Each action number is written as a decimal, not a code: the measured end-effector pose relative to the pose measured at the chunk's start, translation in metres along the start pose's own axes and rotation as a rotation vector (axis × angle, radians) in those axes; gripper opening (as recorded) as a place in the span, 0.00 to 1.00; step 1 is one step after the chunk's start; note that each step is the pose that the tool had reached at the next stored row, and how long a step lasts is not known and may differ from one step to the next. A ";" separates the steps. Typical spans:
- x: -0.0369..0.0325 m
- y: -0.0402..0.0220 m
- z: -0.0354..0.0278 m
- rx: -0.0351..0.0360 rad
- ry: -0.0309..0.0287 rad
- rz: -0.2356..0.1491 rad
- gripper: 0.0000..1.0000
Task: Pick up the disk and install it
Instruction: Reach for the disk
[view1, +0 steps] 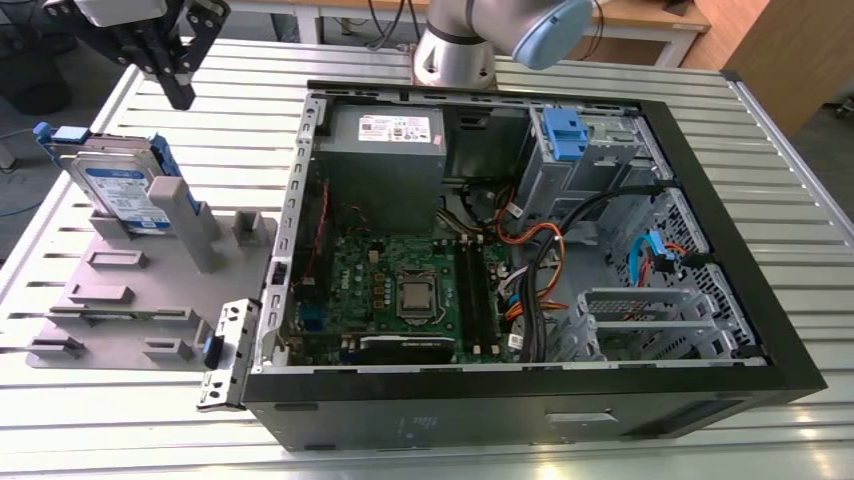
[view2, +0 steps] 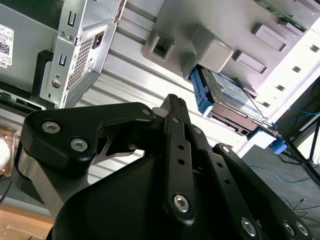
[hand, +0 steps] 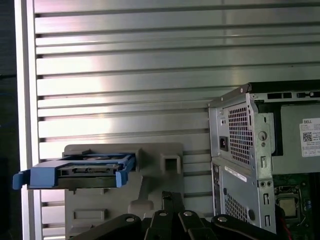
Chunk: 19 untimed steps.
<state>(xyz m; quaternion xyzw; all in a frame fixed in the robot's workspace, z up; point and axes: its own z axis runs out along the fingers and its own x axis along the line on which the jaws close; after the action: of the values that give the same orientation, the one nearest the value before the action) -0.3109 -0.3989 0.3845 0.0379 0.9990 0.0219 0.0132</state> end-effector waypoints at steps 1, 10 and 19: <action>0.0007 -0.0001 0.0000 0.0001 0.0000 0.000 0.11; 0.0053 -0.0004 0.0002 0.0001 0.0001 0.000 0.11; 0.0058 -0.0005 0.0002 0.0000 0.0000 0.000 0.11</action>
<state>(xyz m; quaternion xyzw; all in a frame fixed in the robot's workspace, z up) -0.3167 -0.3989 0.3842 0.0379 0.9990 0.0219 0.0131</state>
